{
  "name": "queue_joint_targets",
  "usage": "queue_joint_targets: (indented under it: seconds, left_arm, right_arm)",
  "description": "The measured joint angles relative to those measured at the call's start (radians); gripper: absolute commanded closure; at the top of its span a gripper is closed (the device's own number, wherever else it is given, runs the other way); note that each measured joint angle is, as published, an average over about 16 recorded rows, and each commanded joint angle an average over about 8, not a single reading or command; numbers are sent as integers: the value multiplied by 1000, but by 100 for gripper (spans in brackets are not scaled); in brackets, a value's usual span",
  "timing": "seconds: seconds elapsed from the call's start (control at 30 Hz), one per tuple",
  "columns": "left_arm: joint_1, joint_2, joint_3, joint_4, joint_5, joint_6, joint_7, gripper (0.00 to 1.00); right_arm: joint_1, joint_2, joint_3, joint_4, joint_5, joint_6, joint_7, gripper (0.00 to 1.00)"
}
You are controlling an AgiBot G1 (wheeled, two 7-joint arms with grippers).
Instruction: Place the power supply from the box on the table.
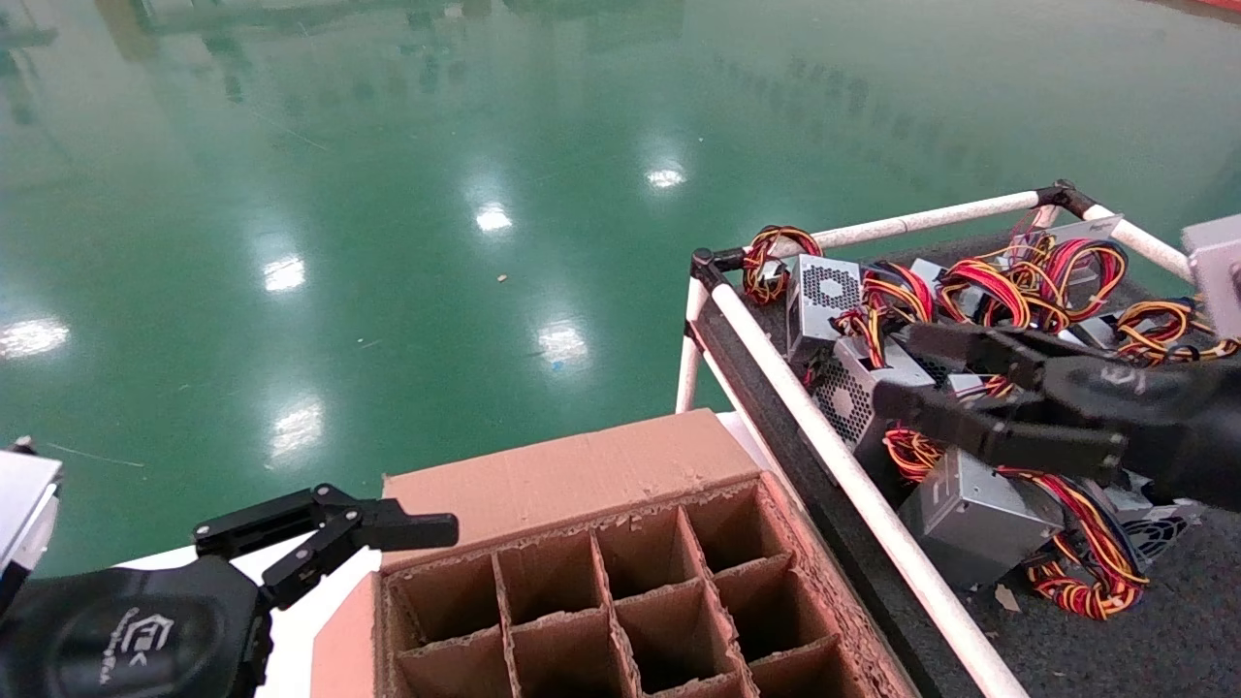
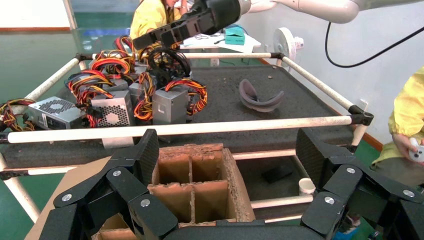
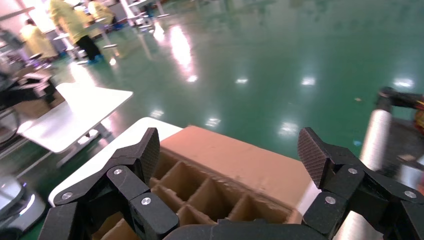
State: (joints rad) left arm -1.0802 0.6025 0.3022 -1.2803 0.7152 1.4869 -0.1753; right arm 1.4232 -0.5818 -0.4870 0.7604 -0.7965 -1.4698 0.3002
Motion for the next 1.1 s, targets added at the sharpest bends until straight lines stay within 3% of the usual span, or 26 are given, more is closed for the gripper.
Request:
queue_joint_targets:
  seconds: [0.77, 1.1]
  left_arm:
    - [0, 0, 1, 0, -1, 0, 1, 0]
    - [0, -1, 1, 0, -1, -1, 1, 0]
  right_arm:
    - [-294, -25, 175, 441, 55, -22, -95, 0]
    - [-362, -31, 216, 544, 69, -28, -116, 0]
